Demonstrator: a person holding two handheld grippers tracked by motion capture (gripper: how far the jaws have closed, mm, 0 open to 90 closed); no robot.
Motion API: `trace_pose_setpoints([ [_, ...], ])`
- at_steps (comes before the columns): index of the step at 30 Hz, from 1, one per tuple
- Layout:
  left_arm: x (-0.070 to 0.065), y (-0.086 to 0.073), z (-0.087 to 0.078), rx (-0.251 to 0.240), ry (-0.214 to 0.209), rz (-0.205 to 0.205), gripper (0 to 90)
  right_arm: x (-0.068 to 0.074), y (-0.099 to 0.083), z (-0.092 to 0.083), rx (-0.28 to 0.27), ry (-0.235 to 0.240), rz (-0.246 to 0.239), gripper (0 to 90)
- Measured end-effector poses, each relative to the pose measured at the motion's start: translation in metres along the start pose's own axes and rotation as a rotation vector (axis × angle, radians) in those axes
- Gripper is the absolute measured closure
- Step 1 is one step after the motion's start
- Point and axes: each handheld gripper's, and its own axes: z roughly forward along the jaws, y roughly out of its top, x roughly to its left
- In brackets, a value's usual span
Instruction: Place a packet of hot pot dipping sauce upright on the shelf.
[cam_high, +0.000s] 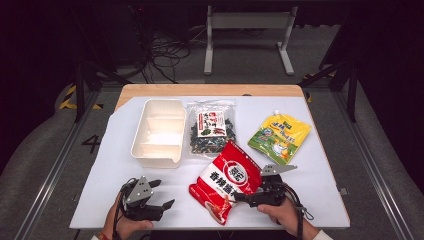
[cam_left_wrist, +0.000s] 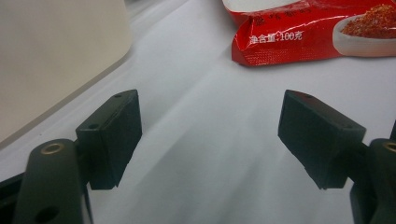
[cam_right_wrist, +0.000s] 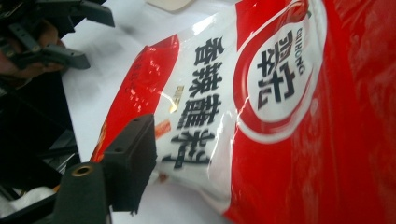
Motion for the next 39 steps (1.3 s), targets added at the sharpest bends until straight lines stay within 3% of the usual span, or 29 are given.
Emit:
trace_pose_setpoints([
  [3, 0.000, 0.000, 0.000, 0.002, 0.002, 0.005, 22.4, 0.000, 0.004, 0.006, -0.006, -0.012, 0.013, 39.7],
  [6, 0.000, 0.000, 0.000, 0.003, 0.003, 0.006, 22.4, 0.000, 0.009, 0.009, -0.023, -0.041, 0.008, 58.2],
  [13, 0.001, -0.001, 0.001, 0.014, 0.006, 0.006, 22.3, -0.003, 0.016, 0.012, -0.042, -0.099, -0.014, 86.5],
  [20, 0.003, -0.002, -0.001, 0.009, 0.009, 0.000, 22.2, 0.002, 0.028, 0.009, -0.080, -0.064, -0.075, 89.4],
  [28, 0.007, -0.003, -0.005, -0.010, 0.013, -0.024, 21.5, 0.022, 0.045, -0.001, -0.144, -0.026, -0.177, 89.6],
  [29, 0.007, -0.003, -0.006, -0.016, 0.016, -0.031, 21.4, 0.031, 0.051, -0.003, -0.162, -0.020, -0.222, 89.6],
  [39, 0.009, -0.006, -0.010, -0.027, 0.022, -0.051, 21.2, 0.054, 0.073, -0.009, -0.218, -0.009, -0.337, 89.7],
])
